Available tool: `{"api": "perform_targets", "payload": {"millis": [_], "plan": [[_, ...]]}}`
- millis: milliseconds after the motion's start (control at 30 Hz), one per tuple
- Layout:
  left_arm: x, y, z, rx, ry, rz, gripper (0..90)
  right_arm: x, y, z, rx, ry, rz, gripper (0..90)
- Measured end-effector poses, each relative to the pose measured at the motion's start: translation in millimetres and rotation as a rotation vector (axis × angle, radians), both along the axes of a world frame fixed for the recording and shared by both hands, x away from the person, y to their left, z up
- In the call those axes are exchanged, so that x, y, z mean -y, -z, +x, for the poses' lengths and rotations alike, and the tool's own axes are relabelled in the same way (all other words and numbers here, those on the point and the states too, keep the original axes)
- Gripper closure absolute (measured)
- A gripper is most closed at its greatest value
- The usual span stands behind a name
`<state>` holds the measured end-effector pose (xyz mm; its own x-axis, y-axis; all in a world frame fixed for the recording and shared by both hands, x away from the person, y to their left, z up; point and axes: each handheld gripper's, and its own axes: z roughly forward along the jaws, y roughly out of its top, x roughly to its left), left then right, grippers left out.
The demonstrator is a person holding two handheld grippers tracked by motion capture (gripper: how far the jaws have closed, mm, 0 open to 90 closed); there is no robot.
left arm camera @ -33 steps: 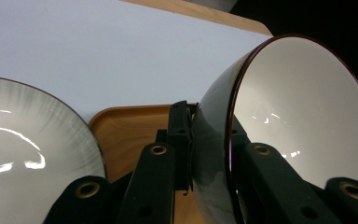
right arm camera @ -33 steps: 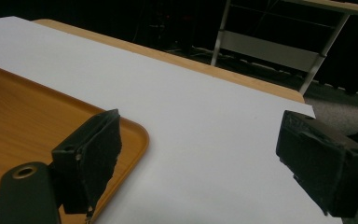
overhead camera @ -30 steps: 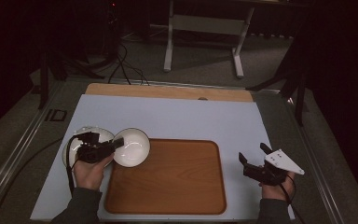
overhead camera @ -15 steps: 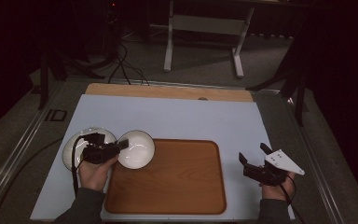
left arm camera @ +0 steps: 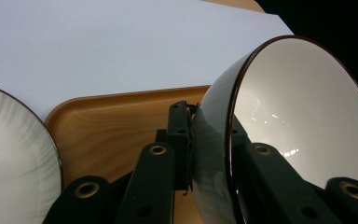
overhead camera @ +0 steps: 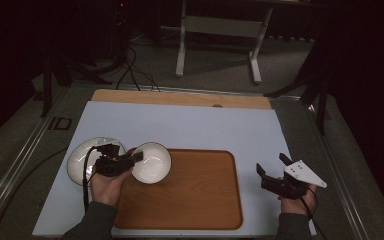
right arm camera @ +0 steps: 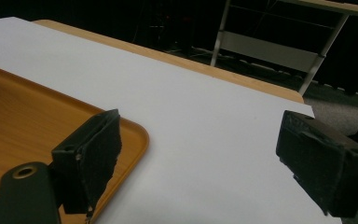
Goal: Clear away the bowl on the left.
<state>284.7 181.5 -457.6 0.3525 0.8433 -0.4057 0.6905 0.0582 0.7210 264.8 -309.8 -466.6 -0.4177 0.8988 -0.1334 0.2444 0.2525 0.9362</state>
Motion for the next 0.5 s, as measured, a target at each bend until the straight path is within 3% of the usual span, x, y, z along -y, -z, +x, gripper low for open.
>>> {"api": "perform_targets", "payload": {"millis": [500], "plan": [[10.7, 4.9, 1.0, -0.008, 0.017, 0.016, 80.5, 0.2, 0.0, -0.1, 0.000, 0.001, 0.001, 13.6]]}}
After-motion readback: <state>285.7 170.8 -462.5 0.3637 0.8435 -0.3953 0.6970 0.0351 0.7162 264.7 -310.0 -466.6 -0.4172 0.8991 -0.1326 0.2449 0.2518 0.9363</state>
